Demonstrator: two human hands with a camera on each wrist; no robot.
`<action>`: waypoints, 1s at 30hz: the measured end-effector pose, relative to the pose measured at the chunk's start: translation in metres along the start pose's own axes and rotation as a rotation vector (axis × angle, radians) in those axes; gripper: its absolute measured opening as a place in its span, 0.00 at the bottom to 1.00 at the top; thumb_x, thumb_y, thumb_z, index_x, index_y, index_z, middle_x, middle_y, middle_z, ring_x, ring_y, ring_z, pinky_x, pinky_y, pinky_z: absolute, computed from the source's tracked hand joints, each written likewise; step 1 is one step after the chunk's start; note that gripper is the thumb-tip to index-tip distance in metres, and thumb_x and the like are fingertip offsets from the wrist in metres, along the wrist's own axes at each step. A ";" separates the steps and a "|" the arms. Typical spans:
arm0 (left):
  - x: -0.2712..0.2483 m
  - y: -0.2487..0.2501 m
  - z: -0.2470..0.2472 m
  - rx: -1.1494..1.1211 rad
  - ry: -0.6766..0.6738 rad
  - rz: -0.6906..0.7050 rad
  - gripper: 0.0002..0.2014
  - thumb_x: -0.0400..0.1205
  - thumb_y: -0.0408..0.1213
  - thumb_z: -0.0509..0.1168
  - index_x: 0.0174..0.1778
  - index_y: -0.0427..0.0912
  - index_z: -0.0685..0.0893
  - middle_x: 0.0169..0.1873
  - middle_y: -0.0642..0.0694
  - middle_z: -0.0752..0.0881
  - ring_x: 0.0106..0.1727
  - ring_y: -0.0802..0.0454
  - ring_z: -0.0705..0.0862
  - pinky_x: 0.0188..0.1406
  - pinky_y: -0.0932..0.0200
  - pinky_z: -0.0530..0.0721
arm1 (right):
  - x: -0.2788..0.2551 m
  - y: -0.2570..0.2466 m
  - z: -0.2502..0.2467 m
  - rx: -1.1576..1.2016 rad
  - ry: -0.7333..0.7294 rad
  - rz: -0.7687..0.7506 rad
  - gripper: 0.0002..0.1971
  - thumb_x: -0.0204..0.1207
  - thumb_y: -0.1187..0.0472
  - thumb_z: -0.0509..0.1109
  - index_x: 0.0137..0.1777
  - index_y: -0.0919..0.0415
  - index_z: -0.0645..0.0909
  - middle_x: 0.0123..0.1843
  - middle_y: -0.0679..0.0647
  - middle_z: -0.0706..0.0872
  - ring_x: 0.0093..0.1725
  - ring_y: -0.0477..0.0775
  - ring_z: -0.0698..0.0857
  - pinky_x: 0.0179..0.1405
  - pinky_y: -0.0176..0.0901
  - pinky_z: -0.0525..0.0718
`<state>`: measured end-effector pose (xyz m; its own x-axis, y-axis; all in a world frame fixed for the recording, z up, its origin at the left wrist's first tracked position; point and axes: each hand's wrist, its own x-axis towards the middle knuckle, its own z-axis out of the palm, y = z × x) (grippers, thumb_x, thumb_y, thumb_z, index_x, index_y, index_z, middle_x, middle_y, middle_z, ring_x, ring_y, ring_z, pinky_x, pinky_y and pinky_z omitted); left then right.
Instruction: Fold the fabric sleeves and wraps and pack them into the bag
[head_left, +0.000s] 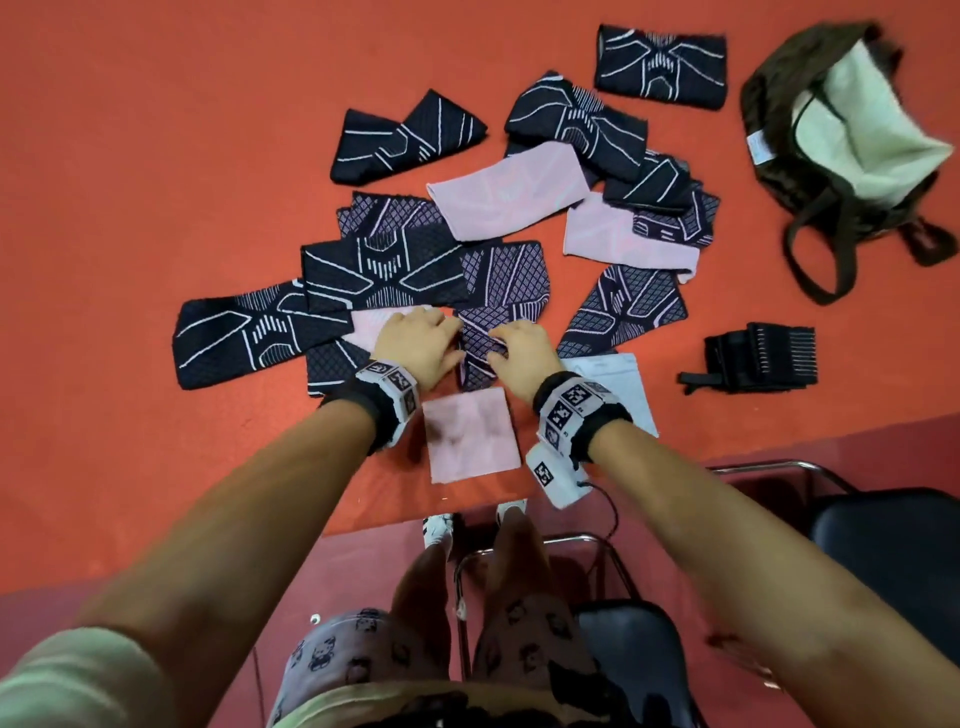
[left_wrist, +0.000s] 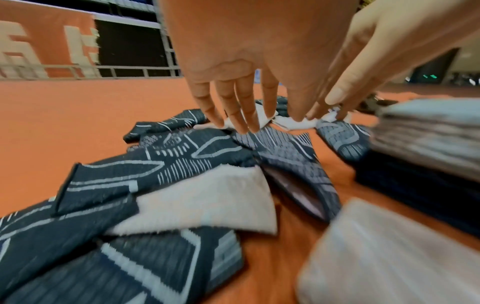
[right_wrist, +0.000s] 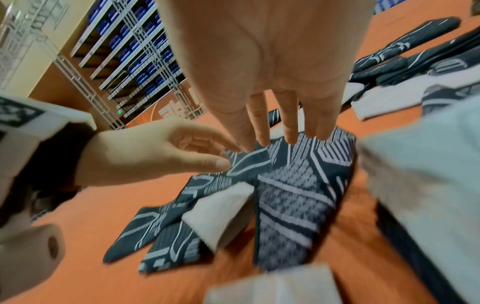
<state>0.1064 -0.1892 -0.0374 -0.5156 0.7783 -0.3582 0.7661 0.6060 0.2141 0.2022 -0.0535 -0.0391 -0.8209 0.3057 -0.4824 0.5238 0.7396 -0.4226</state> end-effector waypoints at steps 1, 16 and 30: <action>0.012 -0.003 -0.010 -0.031 0.033 -0.016 0.23 0.83 0.50 0.59 0.72 0.45 0.72 0.63 0.42 0.79 0.66 0.40 0.75 0.61 0.46 0.73 | 0.009 0.001 -0.015 0.016 0.012 0.019 0.21 0.79 0.60 0.64 0.71 0.63 0.76 0.68 0.64 0.77 0.70 0.64 0.73 0.74 0.48 0.67; 0.203 0.013 -0.033 -0.255 0.143 -0.164 0.27 0.80 0.40 0.62 0.76 0.40 0.67 0.75 0.38 0.70 0.74 0.39 0.67 0.70 0.44 0.70 | 0.164 0.091 -0.127 0.248 0.195 0.252 0.25 0.79 0.63 0.63 0.76 0.66 0.67 0.71 0.65 0.75 0.71 0.62 0.74 0.64 0.41 0.66; 0.239 0.028 0.015 -0.128 0.143 -0.297 0.31 0.81 0.44 0.58 0.80 0.45 0.59 0.81 0.41 0.58 0.81 0.39 0.56 0.78 0.37 0.58 | 0.207 0.118 -0.125 0.559 0.168 0.221 0.07 0.70 0.61 0.72 0.40 0.66 0.81 0.37 0.63 0.84 0.39 0.60 0.82 0.52 0.60 0.84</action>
<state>0.0108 0.0110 -0.1310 -0.7638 0.5750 -0.2934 0.5252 0.8178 0.2353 0.0658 0.1722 -0.0927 -0.6800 0.5399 -0.4962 0.6881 0.2362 -0.6861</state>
